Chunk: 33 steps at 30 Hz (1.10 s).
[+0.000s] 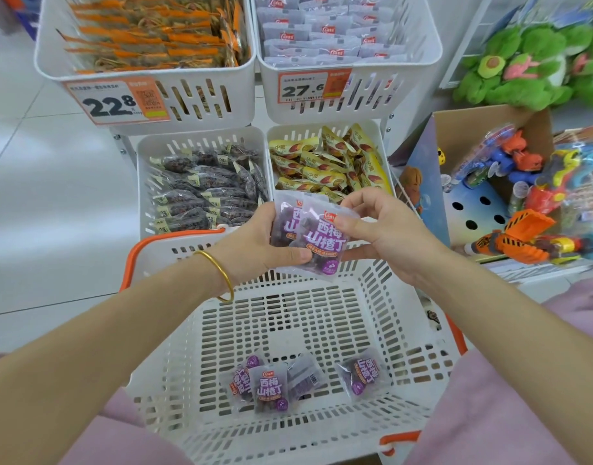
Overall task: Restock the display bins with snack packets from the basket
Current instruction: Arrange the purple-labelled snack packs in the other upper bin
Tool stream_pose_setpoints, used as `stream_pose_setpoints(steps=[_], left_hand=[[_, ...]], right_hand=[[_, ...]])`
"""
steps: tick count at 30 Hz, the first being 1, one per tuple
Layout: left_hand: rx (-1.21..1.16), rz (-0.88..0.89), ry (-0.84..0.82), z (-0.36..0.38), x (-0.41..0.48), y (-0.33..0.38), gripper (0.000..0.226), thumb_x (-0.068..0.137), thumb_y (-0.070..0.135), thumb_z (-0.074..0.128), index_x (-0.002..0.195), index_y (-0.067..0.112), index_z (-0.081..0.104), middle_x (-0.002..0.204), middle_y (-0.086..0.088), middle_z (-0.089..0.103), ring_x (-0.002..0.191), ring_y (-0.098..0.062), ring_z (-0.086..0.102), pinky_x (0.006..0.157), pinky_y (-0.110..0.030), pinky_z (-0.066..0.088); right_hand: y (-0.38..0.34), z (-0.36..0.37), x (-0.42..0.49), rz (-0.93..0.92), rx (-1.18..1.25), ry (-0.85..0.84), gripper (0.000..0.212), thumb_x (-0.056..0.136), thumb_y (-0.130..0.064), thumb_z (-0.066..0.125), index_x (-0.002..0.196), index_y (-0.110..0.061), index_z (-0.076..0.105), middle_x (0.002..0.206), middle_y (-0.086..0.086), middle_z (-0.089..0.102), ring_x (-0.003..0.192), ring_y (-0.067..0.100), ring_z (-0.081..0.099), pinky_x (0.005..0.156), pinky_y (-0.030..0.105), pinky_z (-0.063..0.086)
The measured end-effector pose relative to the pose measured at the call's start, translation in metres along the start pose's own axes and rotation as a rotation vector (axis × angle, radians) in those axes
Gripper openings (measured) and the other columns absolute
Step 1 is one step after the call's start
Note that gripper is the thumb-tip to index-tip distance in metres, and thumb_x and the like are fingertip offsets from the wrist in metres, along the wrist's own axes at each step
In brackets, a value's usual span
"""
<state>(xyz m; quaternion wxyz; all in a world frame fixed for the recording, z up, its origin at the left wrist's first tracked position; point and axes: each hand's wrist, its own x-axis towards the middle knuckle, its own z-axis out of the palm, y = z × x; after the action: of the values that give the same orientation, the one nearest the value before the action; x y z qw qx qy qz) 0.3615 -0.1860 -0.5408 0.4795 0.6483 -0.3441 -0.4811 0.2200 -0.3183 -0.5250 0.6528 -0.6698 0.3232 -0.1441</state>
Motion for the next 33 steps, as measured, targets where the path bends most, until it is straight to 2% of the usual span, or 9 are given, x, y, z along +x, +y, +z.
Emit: stream_pose_setpoints(steps=[4, 8, 11, 15, 20, 23, 26, 29, 33], left_hand=[[0.164, 0.075, 0.078, 0.006, 0.000, 0.008, 0.061, 0.072, 0.006, 0.076, 0.119, 0.015, 0.038, 0.113, -0.002, 0.060, 0.101, -0.013, 0.063, 0.083, -0.026, 0.055], [0.238, 0.129, 0.079, -0.003, 0.011, 0.027, 0.056, 0.077, 0.000, 0.071, 0.120, 0.013, 0.036, 0.112, -0.002, 0.060, 0.097, -0.010, 0.064, 0.084, -0.025, 0.054], [0.235, 0.193, 0.058, -0.014, 0.037, 0.058, 0.058, 0.077, -0.005, 0.068, 0.120, 0.012, 0.033, 0.112, 0.002, 0.058, 0.091, 0.001, 0.063, 0.080, -0.020, 0.054], [0.259, 0.272, -0.010, -0.021, 0.095, 0.115, 0.049, 0.078, -0.008, 0.065, 0.109, 0.008, 0.031, 0.106, -0.002, 0.059, 0.090, -0.007, 0.062, 0.083, -0.026, 0.055], [0.360, 0.453, -0.046, -0.026, 0.173, 0.197, 0.045, 0.078, -0.017, 0.060, 0.103, 0.010, 0.033, 0.093, 0.006, 0.053, 0.071, 0.013, 0.060, 0.063, -0.008, 0.047], [0.481, 0.529, 0.058, -0.043, 0.217, 0.228, 0.051, 0.076, -0.007, 0.070, 0.108, 0.008, 0.034, 0.099, 0.000, 0.055, 0.083, 0.004, 0.062, 0.070, -0.015, 0.049], [0.730, 0.636, 0.297, -0.067, 0.258, 0.241, 0.062, 0.073, 0.015, 0.079, 0.120, 0.010, 0.039, 0.121, -0.011, 0.051, 0.118, -0.022, 0.050, 0.097, -0.024, 0.038], [1.009, 0.514, 0.435, -0.087, 0.283, 0.238, 0.075, 0.083, 0.026, 0.069, 0.142, 0.006, 0.027, 0.146, -0.013, 0.032, 0.135, -0.026, 0.029, 0.107, -0.025, 0.020], [1.042, 0.431, 0.436, -0.094, 0.301, 0.226, 0.075, 0.088, 0.028, 0.061, 0.146, 0.007, 0.019, 0.150, -0.014, 0.024, 0.138, -0.028, 0.023, 0.111, -0.031, 0.017]], right_hand=[[0.000, -0.001, 0.000, -0.044, -0.012, -0.004, 0.011, 0.088, -0.004, 0.062, 0.088, -0.010, 0.052, 0.102, 0.012, 0.050, 0.083, 0.024, 0.060, 0.063, 0.037, 0.060], [-0.023, -0.018, 0.014, -0.088, -0.104, -0.180, 0.015, 0.087, -0.005, 0.064, 0.090, -0.010, 0.050, 0.097, -0.002, 0.061, 0.092, 0.022, 0.067, 0.077, 0.039, 0.059], [-0.056, -0.041, 0.036, -0.135, -0.075, -0.302, 0.023, 0.082, -0.004, 0.067, 0.092, -0.011, 0.047, 0.110, -0.010, 0.056, 0.092, 0.008, 0.068, 0.069, 0.026, 0.056], [-0.096, -0.078, 0.077, -0.250, -0.039, -0.246, 0.053, 0.068, -0.002, 0.079, 0.102, -0.018, 0.041, 0.120, 0.011, 0.054, 0.087, 0.017, 0.067, 0.069, 0.030, 0.056], [-0.156, -0.124, 0.142, -0.364, -0.206, -0.175, 0.087, 0.061, -0.010, 0.077, 0.133, -0.031, 0.035, 0.125, 0.011, 0.054, 0.101, 0.010, 0.060, 0.085, 0.023, 0.052], [-0.185, -0.140, 0.189, -0.501, -0.401, -0.024, 0.066, 0.067, -0.001, 0.080, 0.112, -0.033, 0.044, 0.113, 0.000, 0.054, 0.090, 0.007, 0.056, 0.084, 0.022, 0.049], [-0.203, -0.147, 0.235, -0.710, -0.613, 0.184, 0.057, 0.067, -0.006, 0.081, 0.111, -0.025, 0.049, 0.099, -0.020, 0.051, 0.085, -0.002, 0.049, 0.083, 0.010, 0.039], [-0.216, -0.147, 0.273, -0.789, -0.808, 0.290, 0.052, 0.070, -0.006, 0.076, 0.116, -0.012, 0.052, 0.101, -0.012, 0.051, 0.090, 0.004, 0.046, 0.077, 0.017, 0.038], [-0.217, -0.146, 0.313, -0.707, -1.033, 0.252, 0.050, 0.077, -0.006, 0.069, 0.123, -0.016, 0.051, 0.118, 0.007, 0.051, 0.102, 0.021, 0.050, 0.082, 0.027, 0.040]])
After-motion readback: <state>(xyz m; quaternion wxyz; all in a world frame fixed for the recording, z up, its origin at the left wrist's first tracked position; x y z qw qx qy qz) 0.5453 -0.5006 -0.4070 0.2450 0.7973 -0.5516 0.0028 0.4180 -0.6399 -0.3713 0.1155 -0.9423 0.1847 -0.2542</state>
